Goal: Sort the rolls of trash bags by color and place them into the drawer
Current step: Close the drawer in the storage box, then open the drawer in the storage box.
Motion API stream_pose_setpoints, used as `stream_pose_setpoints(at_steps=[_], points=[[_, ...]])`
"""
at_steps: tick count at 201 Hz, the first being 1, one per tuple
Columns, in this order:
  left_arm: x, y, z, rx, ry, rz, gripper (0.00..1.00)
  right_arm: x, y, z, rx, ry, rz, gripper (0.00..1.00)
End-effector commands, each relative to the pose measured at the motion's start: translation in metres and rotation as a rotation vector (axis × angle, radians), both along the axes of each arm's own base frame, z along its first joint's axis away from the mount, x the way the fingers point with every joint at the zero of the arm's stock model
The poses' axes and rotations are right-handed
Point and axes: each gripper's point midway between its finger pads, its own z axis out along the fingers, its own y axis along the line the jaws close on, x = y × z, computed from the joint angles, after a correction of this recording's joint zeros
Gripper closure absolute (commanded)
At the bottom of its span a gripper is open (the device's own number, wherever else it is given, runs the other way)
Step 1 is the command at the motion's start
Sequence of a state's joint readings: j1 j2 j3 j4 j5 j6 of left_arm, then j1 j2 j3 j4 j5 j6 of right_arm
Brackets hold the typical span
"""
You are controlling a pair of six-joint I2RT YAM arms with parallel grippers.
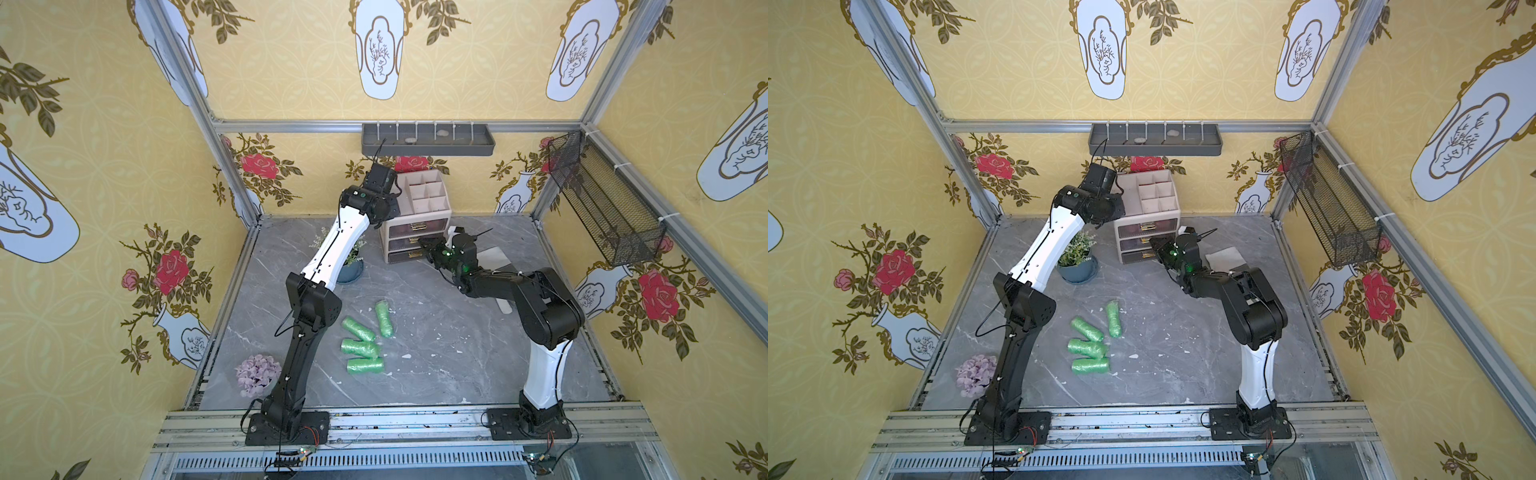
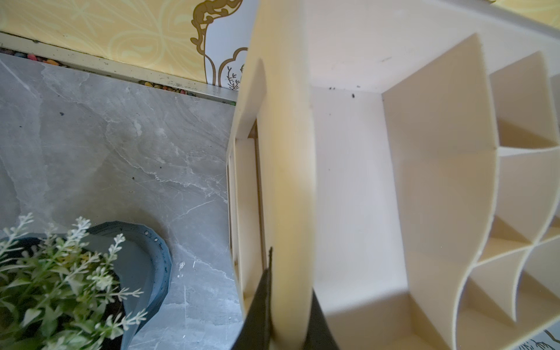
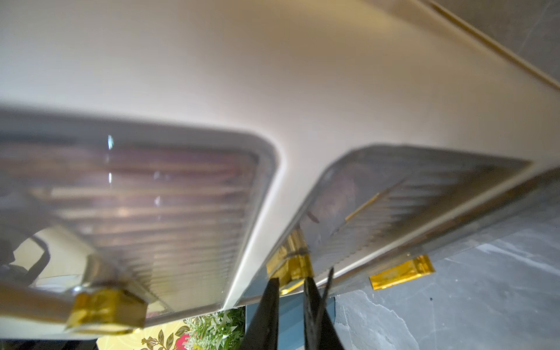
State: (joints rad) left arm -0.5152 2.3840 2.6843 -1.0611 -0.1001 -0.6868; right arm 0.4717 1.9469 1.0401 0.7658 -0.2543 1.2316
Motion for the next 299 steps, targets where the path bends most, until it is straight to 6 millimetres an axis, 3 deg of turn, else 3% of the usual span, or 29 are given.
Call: stream_pose_setpoints(at_steps=[1,67,88,105,138,169,192,299], points=[[-0.038,-0.007,-0.039,-0.006,0.221,-0.068,1.00,-0.013,-0.002,0.031,0.043,-0.084,0.015,0.77],[-0.043,-0.008,-0.023,-0.025,0.197,-0.070,1.00,-0.081,-0.045,0.076,-0.094,-0.136,-0.003,0.67],[-0.044,-0.009,-0.021,-0.031,0.195,-0.069,1.00,-0.093,-0.054,0.076,-0.125,-0.121,-0.018,0.60],[-0.043,-0.012,-0.020,-0.043,0.193,-0.068,1.00,-0.098,-0.057,0.066,-0.106,-0.090,-0.028,0.55],[-0.042,-0.015,-0.018,-0.056,0.188,-0.068,1.00,-0.098,-0.046,0.036,-0.026,-0.042,-0.023,0.54],[-0.043,-0.014,-0.018,-0.051,0.190,-0.070,0.91,-0.098,-0.025,0.003,0.008,0.007,-0.015,0.54],[-0.043,-0.014,-0.019,-0.048,0.192,-0.074,0.90,-0.092,-0.016,-0.016,0.057,0.023,-0.031,0.54],[-0.041,-0.014,-0.029,-0.043,0.206,-0.081,0.91,-0.052,-0.014,-0.053,0.149,0.031,-0.176,0.60]])
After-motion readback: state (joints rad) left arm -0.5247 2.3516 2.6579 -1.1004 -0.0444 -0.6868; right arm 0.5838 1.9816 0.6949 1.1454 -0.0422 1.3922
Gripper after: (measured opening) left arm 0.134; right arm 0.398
